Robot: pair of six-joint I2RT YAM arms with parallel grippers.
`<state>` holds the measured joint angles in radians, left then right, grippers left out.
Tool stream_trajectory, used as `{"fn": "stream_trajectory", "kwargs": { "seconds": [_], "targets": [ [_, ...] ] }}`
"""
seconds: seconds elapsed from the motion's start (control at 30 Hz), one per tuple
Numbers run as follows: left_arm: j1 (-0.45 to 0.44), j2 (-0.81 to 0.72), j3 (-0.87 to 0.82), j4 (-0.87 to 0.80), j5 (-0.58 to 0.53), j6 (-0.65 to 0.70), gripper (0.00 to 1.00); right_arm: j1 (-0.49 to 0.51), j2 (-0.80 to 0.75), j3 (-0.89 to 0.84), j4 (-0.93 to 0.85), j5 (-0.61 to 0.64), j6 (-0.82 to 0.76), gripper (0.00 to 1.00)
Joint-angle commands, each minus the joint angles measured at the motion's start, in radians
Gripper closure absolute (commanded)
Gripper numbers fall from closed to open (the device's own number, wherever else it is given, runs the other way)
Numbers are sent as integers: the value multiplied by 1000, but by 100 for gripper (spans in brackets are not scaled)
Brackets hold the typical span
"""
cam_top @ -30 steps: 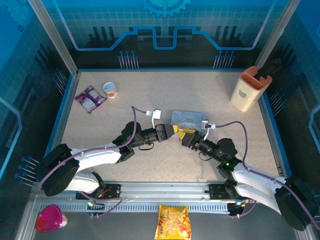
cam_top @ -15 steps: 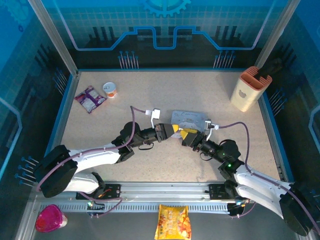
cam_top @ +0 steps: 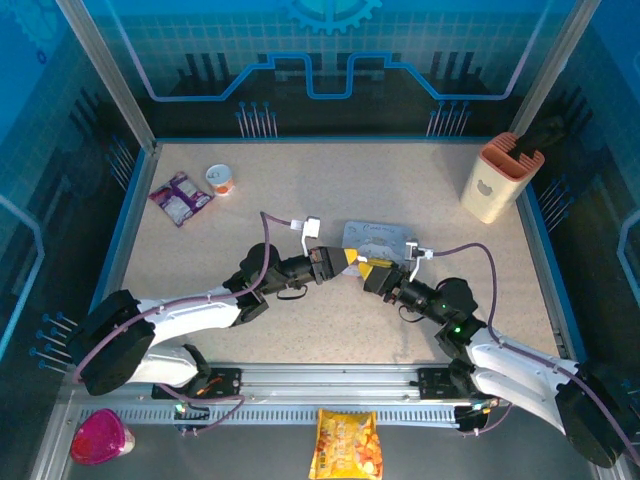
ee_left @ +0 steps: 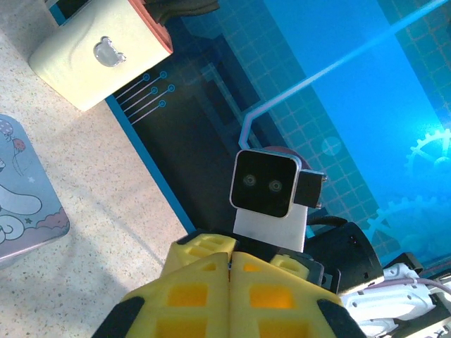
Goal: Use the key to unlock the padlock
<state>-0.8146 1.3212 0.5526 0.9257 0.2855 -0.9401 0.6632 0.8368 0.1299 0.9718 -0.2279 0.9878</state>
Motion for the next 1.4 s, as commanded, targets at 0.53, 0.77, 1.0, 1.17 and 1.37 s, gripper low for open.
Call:
{"fn": "stream_trajectory", "kwargs": {
  "seconds": [0.53,0.77,1.0,1.17,1.37],
  "targets": [
    [-29,-51,13,-38,25,90,100,16,-4,45,22,-16,-22,67],
    [-28,-68,7,-45,2,95,100,21,-7,41,-17,-13,-34,78],
    [-25,-81,9,-56,0,102,100,25,-41,20,-37,-1,-34,74],
    [-24,-80,10,-50,2,100,100,29,-44,36,-56,-7,-42,83],
    [-25,-83,9,-52,-2,102,100,34,-38,39,-54,-4,-44,84]
  ]
}}
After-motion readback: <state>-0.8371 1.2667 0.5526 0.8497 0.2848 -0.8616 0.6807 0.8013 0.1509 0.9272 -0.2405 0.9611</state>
